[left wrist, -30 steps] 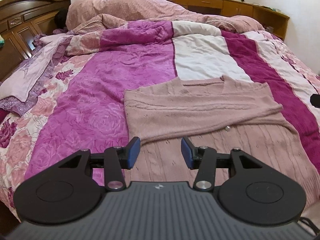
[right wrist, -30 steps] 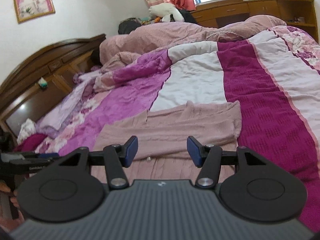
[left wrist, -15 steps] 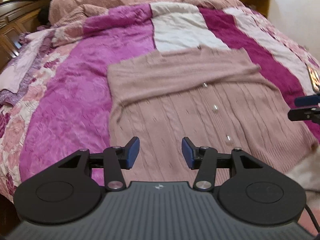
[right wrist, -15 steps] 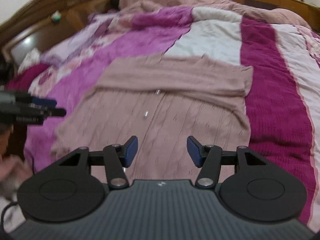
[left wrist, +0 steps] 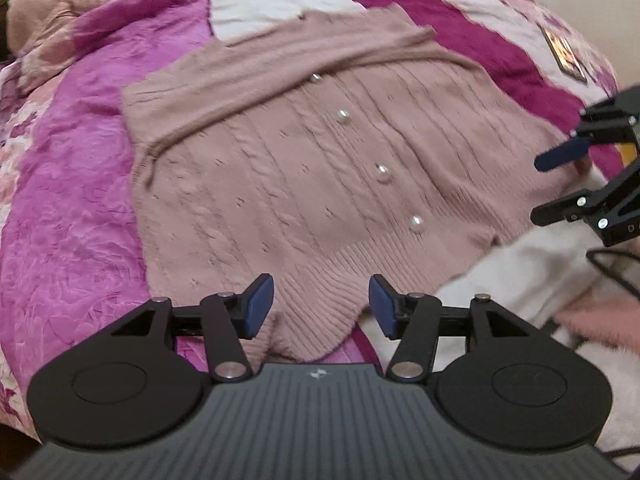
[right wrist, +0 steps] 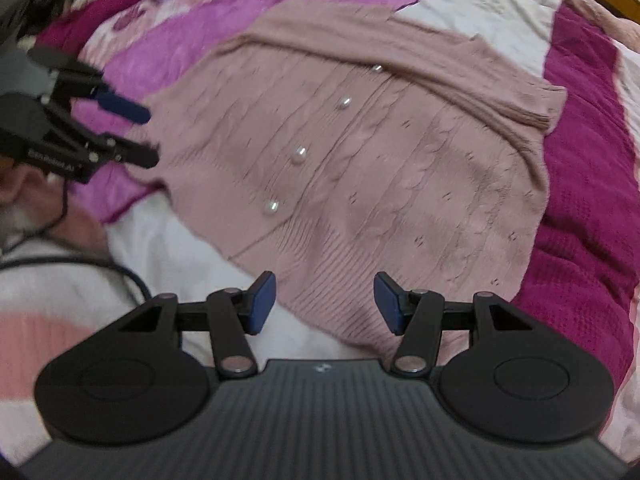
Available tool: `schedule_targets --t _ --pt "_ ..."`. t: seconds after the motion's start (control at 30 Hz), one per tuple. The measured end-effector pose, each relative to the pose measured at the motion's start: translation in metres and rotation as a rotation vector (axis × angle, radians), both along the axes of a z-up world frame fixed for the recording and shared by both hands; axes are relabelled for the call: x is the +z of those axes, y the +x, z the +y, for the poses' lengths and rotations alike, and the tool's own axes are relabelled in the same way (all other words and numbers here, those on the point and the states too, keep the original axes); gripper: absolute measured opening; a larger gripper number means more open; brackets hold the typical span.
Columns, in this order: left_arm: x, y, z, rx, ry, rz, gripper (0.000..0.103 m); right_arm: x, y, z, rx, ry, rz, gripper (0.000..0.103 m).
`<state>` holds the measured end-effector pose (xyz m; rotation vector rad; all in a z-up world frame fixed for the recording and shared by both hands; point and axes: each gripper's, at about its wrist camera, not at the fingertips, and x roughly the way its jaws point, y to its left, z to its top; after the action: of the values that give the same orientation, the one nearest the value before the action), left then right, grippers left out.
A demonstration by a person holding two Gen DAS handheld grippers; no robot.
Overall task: Fold small clothes
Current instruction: 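Lower both grippers onto the ribbed hem of the cardigan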
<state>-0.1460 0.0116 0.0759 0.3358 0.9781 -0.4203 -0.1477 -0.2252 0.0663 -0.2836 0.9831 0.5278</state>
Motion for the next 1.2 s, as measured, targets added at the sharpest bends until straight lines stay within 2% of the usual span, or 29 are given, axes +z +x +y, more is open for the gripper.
schedule_targets --t 0.13,0.27,0.37,0.43,0.73,0.97,1.07,1.2 --pt "-0.011 0.000 -0.007 -0.036 0.062 0.040 0.063 -0.005 -0.002 0.007 0.039 -0.046 0.028 0.056" --pt "-0.027 -0.009 -0.020 -0.143 0.150 0.093 0.063 -0.013 -0.004 0.016 0.088 -0.111 0.054 0.056" --pt "-0.039 -0.013 -0.027 -0.172 0.226 0.076 0.064 -0.020 -0.008 0.025 0.146 -0.198 0.029 0.056" --pt "-0.045 -0.008 -0.029 -0.164 0.249 0.065 0.067 -0.025 -0.010 0.030 0.174 -0.251 -0.004 0.056" --pt "-0.058 0.008 -0.034 -0.136 0.313 -0.024 0.070 -0.042 0.003 0.038 0.160 -0.322 -0.064 0.056" --pt "-0.063 0.024 -0.023 -0.023 0.333 -0.102 0.070 -0.047 0.009 0.039 0.126 -0.347 -0.119 0.056" --pt "-0.067 0.026 -0.019 -0.020 0.314 -0.088 0.070 -0.048 0.009 0.037 0.139 -0.353 -0.101 0.056" --pt "-0.068 0.024 -0.020 -0.041 0.319 -0.113 0.070 -0.045 0.008 0.038 0.210 -0.369 -0.071 0.057"
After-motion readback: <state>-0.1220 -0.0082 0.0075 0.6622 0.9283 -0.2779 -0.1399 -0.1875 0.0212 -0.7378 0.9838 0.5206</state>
